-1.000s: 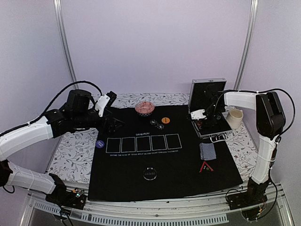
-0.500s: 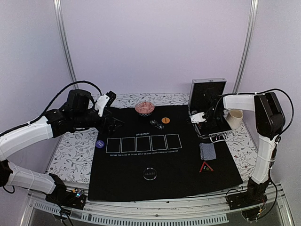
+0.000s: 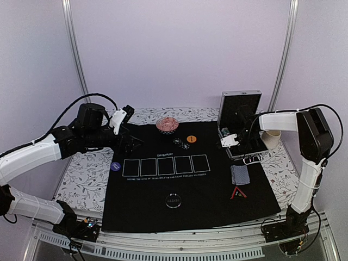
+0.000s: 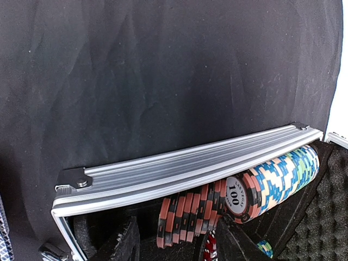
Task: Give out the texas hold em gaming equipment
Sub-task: Pick up the pile of poker chips from the chip case.
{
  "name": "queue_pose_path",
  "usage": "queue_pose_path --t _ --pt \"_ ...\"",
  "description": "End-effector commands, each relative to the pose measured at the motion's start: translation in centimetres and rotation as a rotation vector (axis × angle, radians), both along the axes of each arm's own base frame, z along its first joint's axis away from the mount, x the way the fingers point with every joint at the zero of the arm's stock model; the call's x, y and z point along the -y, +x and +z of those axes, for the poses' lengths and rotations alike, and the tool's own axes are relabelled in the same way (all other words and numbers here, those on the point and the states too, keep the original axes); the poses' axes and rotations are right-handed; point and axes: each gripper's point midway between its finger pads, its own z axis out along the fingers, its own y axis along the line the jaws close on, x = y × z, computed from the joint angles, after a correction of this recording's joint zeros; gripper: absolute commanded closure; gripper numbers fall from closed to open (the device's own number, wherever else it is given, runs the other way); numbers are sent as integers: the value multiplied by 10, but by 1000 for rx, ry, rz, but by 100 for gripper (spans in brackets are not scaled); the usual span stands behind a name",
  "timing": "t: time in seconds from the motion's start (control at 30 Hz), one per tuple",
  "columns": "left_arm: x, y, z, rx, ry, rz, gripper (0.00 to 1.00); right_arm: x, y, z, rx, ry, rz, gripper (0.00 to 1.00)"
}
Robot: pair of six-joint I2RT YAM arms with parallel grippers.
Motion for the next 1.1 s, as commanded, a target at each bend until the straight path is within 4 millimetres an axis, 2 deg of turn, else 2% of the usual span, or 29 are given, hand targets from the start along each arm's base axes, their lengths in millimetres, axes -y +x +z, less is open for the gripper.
queue_pose_path --t 0.0,0.2,0.57,0.83,1.07 --pt "-4 2 -3 1 0 6 8 8 0 -14 -16 -60 -33 50" --pt "-3 2 -3 0 -2 3 8 5 6 -18 -20 -72 -38 48" --pt "-4 1 -1 5 -4 3 8 11 -3 -37 -86 -118 -44 46" --pt "-4 1 -1 5 -6 1 8 12 -25 -28 -124 -129 -3 47" --pt "-1 -1 -2 -6 -11 -12 8 8 -18 -12 -61 -111 5 48"
